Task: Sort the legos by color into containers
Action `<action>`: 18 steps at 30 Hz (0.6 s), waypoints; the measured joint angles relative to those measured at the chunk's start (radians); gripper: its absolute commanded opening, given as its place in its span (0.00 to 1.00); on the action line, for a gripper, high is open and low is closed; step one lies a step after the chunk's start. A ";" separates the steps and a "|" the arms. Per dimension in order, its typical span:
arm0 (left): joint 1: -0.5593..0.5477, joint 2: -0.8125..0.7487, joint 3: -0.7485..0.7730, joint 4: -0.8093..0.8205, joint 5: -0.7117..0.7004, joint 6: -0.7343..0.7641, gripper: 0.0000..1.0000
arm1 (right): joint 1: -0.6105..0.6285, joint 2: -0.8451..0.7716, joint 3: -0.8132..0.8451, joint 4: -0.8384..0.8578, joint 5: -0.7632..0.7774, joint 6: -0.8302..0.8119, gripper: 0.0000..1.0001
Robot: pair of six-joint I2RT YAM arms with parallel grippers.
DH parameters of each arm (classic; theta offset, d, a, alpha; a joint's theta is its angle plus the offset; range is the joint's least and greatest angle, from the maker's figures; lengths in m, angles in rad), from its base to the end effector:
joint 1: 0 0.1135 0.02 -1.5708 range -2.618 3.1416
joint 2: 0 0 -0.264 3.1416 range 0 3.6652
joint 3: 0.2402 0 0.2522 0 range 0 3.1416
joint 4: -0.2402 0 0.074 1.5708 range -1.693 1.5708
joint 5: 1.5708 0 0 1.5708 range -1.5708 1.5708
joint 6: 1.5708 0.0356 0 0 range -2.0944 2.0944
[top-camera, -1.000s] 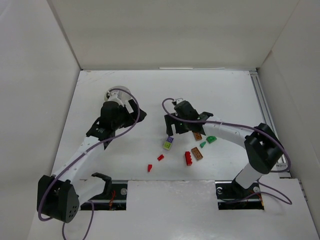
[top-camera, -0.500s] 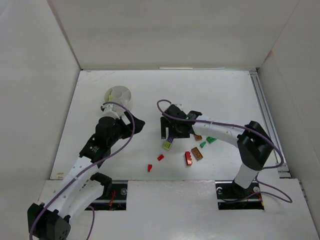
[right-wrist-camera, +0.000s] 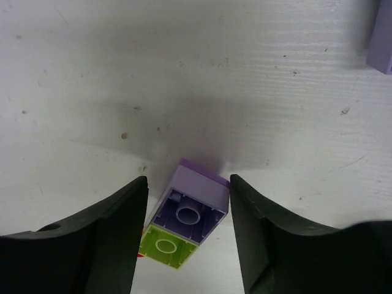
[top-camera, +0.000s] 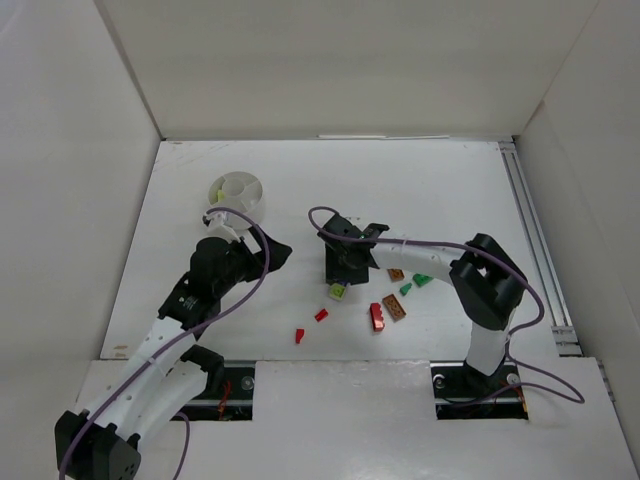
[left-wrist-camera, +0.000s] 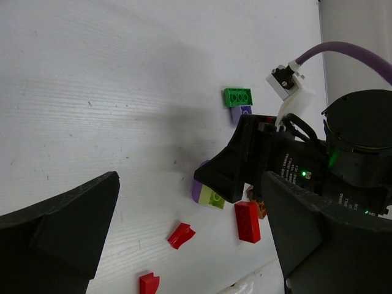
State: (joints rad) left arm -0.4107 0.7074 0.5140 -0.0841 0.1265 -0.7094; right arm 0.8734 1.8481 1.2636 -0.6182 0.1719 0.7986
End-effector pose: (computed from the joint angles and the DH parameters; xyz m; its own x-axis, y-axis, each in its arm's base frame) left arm 0.1599 -0.0745 0.2669 -0.5210 -0.4779 -0.7072 0.2213 0.7246 -0.6527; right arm 0.2416 0.2789 0.1805 -0.9308 -0.0119 -0.3654 -0.0701 0.9867 0.1464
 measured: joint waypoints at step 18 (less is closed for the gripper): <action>0.000 -0.011 -0.048 0.135 0.187 0.028 1.00 | -0.063 -0.145 -0.196 0.507 -0.208 -0.191 0.22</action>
State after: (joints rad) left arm -0.4107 0.6964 0.4660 0.0513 0.3130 -0.6811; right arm 0.8101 1.7027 1.0672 -0.1108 -0.0364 0.6075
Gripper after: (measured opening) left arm 0.997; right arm 0.437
